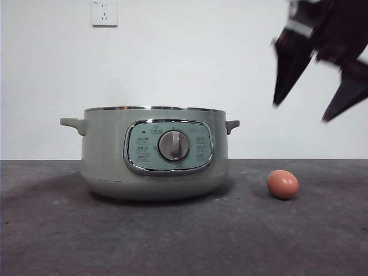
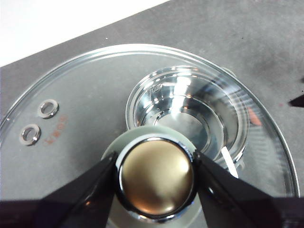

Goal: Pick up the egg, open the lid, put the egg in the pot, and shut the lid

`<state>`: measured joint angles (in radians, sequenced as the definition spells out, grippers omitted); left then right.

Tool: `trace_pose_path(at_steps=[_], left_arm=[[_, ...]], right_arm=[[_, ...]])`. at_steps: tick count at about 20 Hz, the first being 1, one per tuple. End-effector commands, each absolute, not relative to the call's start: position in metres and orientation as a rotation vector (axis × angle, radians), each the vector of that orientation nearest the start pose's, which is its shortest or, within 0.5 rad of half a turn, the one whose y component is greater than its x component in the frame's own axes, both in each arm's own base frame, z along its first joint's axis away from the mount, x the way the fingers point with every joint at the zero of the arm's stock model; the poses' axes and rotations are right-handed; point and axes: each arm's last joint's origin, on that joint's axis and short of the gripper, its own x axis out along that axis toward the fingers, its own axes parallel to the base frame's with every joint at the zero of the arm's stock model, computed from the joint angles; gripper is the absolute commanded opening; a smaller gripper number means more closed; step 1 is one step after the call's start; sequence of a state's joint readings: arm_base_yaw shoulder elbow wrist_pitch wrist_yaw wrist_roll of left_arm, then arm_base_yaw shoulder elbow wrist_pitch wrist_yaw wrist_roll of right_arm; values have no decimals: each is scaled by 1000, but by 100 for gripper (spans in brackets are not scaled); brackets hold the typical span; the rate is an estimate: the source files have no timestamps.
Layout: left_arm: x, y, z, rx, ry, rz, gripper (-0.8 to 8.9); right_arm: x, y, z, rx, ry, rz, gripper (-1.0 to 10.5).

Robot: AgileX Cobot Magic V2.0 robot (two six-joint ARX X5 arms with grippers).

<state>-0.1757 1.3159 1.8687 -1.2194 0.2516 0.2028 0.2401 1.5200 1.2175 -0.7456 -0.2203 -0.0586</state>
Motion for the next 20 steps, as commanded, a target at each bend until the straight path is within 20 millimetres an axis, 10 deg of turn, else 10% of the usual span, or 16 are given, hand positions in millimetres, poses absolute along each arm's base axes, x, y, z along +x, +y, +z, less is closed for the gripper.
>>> trace_pose_path(at_steps=[1, 14, 20], left_arm=[[190, -37, 487, 177, 580, -466, -8], [151, -23, 495, 181, 573, -349, -8], [149, -22, 494, 180, 584, -350, -8]], right_arm=[[312, 89, 244, -95, 1082, 420, 661], [345, 106, 175, -148, 1183, 366, 649], [344, 105, 171, -114, 1213, 345, 326]])
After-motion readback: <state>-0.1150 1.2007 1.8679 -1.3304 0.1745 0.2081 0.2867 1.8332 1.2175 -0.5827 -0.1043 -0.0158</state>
